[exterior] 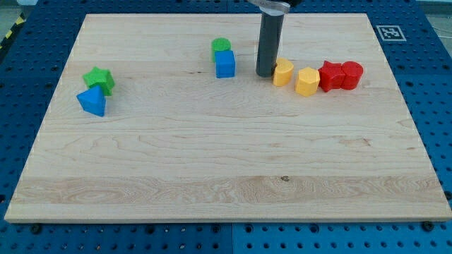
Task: Move the blue cube top right diagonally to the green star
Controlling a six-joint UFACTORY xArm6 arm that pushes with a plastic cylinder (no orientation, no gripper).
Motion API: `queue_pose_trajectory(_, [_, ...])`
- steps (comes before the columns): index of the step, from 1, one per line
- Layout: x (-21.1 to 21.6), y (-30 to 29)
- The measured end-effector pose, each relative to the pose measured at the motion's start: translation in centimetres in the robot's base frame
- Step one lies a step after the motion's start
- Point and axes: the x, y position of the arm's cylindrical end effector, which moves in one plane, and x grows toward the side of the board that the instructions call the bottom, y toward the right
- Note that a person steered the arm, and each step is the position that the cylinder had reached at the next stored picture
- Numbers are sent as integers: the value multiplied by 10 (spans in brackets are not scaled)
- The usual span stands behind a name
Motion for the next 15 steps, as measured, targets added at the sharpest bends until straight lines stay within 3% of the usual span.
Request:
queue_pose_trajectory(9, [-3, -29])
queue_pose_trajectory(15, [-27, -114])
